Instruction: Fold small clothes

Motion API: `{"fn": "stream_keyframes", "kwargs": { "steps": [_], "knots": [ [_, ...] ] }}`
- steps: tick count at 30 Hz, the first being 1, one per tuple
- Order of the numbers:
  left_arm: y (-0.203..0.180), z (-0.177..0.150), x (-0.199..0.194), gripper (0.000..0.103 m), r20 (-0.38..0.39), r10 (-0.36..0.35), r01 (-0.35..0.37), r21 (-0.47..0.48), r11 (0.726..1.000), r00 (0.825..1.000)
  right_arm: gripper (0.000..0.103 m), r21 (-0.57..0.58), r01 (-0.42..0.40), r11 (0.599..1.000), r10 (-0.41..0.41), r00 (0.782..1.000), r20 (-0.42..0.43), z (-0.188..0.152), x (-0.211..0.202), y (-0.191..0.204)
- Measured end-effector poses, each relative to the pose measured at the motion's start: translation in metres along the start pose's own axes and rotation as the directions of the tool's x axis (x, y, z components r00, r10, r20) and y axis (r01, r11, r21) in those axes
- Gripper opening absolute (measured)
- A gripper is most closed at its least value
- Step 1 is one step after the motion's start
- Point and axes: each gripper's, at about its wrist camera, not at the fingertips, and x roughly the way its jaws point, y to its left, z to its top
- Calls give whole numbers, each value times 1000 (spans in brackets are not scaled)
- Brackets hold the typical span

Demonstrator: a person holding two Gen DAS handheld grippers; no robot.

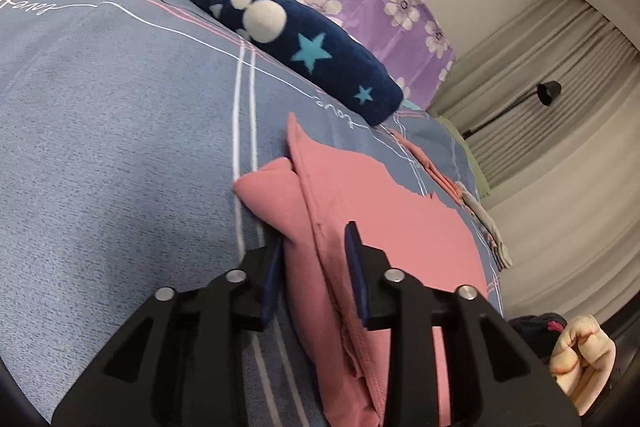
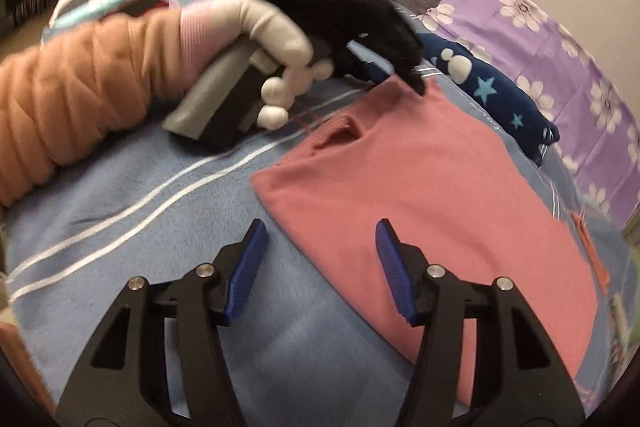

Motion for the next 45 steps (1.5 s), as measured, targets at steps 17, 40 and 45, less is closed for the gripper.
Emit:
{"fn": "stream_keyframes", "kwargs": {
  "steps": [17, 40, 45],
  "knots": [
    [-11, 5, 9, 11, 1, 81, -81, 77, 994, 997, 4, 50, 17, 999, -15, 1000, -25, 24, 36, 2],
    [-157, -42, -19, 37, 120, 250, -277, 351, 894, 961, 18, 815, 41, 578, -97, 995, 18, -202, -115, -267],
    [-267, -130, 69, 41, -129, 184, -73, 593, 802, 974, 18, 896, 8, 444, -84, 996, 33, -261, -125, -295]
  ]
}}
